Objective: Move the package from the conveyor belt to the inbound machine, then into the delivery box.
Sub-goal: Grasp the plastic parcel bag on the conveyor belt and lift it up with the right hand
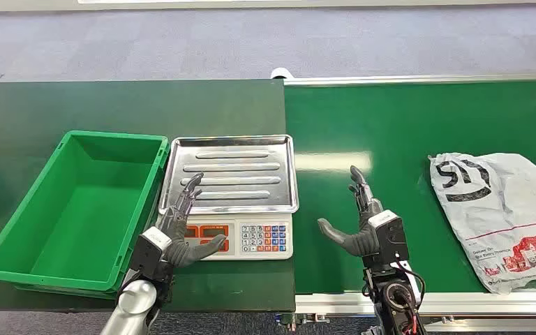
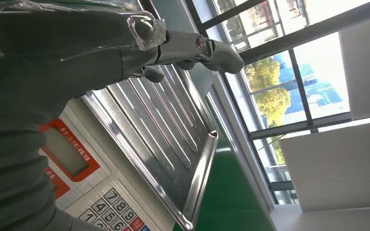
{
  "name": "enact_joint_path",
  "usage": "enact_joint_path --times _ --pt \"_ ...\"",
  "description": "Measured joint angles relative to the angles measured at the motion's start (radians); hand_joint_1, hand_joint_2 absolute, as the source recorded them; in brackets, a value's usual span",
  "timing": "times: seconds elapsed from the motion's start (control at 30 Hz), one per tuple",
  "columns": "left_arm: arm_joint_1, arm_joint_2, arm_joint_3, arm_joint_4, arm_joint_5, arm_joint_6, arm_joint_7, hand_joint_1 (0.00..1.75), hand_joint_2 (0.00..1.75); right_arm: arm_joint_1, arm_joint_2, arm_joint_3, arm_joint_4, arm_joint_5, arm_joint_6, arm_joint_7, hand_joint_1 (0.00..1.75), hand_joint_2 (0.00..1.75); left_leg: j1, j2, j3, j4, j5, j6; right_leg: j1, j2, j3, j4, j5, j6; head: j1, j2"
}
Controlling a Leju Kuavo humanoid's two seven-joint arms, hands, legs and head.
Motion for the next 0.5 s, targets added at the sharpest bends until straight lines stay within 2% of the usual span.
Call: enact_joint_path --times 0.2,0.33,0.5 --pt "0.000 0.000 0.001 0.000 -0.010 -0.001 0.003 0.00 1.75 -0.001 0.000 0.000 0.006 0.020 -0.016 0.002 0.00 1.75 0.000 0.000 0.000 0.000 0.000 0.000 0.000 0.000 0.000 0.000 0.000 0.000 0.000 0.000" --pt "0.004 0.000 0.004 -0.006 -0.013 -0.002 0.004 0.00 1.75 -0.011 -0.005 -0.013 0.026 0.087 -0.114 0.020 0.00 1.75 0.000 0.000 0.000 0.000 0.000 0.000 0.000 0.000 0.000 0.000 0.000 0.000 0.000 0.000" --pt "0.020 0.001 0.015 -0.021 -0.013 -0.002 0.005 0.00 1.75 -0.028 -0.026 -0.084 0.062 0.133 -0.228 0.033 0.00 1.75 0.000 -0.001 0.000 0.000 0.000 0.000 0.000 0.000 0.000 0.000 0.000 0.000 0.000 0.000"
